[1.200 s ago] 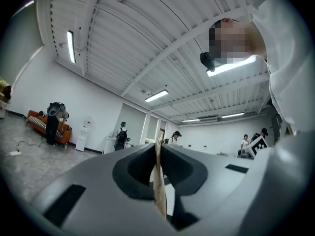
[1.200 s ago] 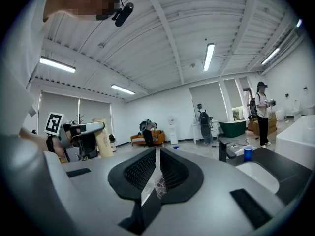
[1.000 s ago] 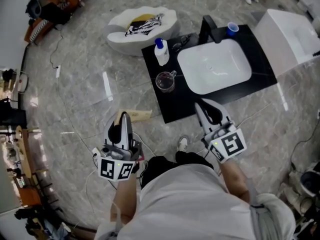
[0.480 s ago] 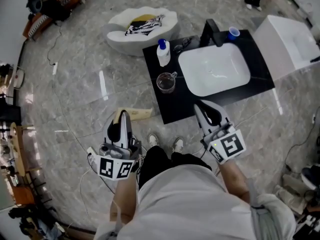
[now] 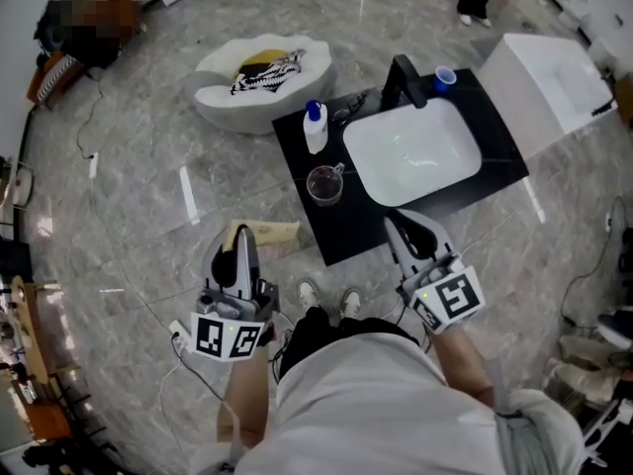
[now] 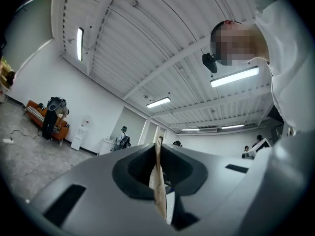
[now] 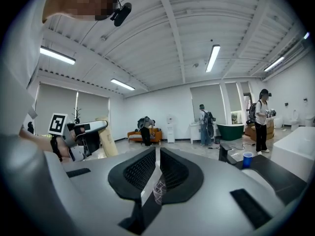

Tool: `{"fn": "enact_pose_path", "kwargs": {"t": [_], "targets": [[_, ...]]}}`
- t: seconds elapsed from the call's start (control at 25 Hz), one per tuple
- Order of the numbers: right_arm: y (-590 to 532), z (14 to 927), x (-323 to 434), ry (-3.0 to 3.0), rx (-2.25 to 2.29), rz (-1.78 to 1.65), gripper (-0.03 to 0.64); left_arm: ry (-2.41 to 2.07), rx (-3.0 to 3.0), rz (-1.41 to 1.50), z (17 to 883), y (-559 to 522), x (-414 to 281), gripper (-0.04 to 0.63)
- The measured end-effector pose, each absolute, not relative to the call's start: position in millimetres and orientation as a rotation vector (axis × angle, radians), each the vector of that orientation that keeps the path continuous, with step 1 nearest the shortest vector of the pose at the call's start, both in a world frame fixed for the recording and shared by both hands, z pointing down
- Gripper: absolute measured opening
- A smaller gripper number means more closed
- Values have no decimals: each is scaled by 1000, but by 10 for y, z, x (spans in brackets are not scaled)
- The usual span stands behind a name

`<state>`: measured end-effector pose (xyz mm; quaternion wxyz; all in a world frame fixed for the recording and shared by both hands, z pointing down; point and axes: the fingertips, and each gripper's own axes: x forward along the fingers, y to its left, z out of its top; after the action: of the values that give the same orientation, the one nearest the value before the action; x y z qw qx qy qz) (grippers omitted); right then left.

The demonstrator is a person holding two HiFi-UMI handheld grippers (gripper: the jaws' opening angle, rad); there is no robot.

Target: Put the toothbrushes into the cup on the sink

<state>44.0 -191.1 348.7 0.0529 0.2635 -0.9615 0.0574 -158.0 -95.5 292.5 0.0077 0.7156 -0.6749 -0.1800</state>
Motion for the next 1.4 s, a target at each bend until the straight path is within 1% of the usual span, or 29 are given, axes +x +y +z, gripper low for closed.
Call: {"fn": "enact_pose_path", "kwargs": {"t": [0.32,1.4], "targets": [[-1796,3512,302,-2899,811,177,51,-2079,2274,-586,2902,-1067,-1795,32],[-1761,3782,521,-2766,939,233,52,-1944,2294,-575,3367,-1914,-1975,32]]}}
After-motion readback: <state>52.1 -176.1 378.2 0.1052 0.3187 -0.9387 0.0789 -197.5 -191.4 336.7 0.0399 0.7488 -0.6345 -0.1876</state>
